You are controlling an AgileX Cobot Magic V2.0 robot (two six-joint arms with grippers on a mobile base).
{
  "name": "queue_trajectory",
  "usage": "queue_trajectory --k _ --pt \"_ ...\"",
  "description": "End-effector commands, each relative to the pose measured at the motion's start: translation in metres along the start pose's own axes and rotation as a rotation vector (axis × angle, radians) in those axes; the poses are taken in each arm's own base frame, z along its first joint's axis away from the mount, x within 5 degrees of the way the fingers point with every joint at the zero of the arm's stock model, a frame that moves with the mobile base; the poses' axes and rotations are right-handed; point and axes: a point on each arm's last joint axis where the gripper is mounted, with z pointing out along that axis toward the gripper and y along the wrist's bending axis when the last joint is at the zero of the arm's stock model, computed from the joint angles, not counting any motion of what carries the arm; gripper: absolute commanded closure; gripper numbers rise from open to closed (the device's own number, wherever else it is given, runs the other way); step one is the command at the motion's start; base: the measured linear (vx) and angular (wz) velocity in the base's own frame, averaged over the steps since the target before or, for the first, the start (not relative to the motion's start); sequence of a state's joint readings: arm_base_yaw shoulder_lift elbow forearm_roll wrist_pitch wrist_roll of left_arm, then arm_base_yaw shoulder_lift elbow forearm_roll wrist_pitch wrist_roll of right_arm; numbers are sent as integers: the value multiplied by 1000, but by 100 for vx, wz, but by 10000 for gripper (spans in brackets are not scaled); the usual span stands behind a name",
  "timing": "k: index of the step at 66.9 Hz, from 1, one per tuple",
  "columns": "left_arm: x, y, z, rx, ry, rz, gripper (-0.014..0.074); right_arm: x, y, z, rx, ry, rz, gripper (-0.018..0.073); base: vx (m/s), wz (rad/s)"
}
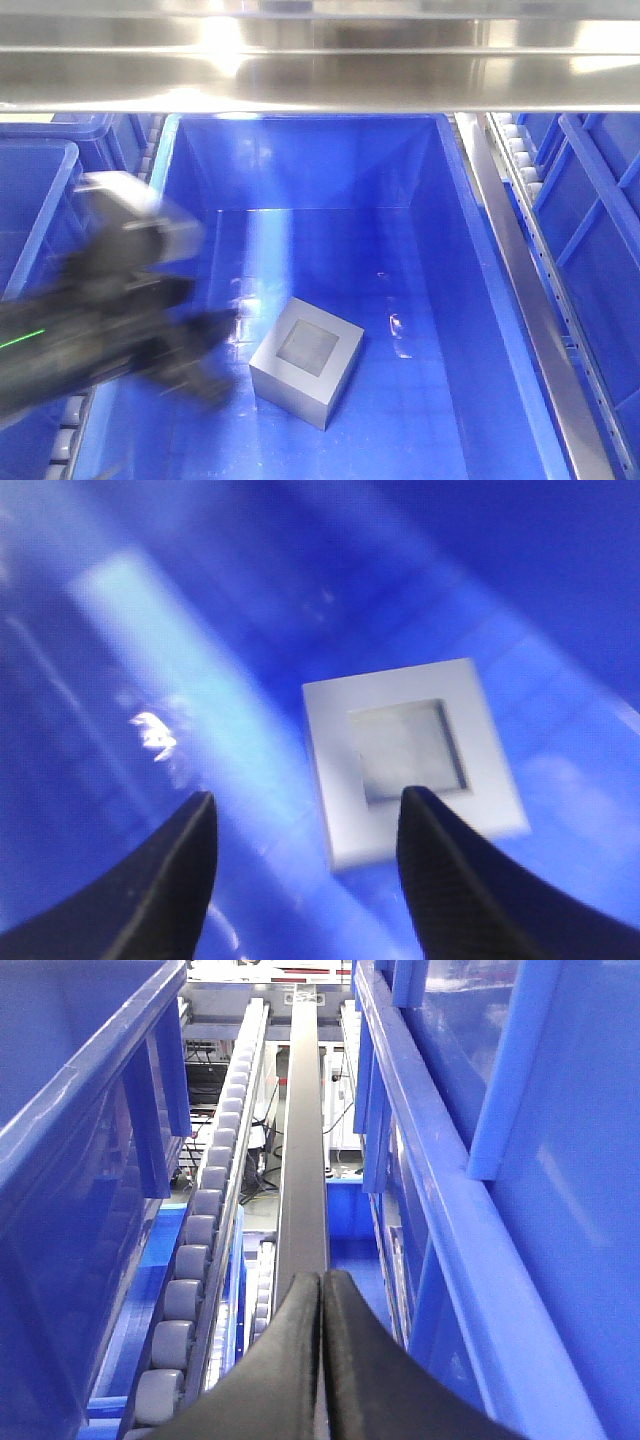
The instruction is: Sort gray base to blue bin
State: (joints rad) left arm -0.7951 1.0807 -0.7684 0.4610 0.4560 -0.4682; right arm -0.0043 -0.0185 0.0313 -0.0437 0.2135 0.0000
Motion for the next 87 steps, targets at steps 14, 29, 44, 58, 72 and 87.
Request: queue_trajectory --k 14,29,44,58,72,87 --pt "27 12 -66 28 -236 2 201 -6 0 0 3 -88 -20 564 0 0" --pt "62 22 -101 20 -318 -43 201 -6 0 0 3 -88 -20 564 0 0" --pt "94 27 -126 46 -376 -73 218 -6 0 0 3 -88 -20 564 0 0" --pt "108 27 -129 63 -419 -50 330 -6 0 0 3 -88 -20 564 0 0" --pt "104 26 -130 75 -460 -48 600 -6 0 0 3 -88 -20 564 0 0" --pt "101 25 -132 87 -504 -47 606 -6 0 0 3 -88 -20 564 0 0"
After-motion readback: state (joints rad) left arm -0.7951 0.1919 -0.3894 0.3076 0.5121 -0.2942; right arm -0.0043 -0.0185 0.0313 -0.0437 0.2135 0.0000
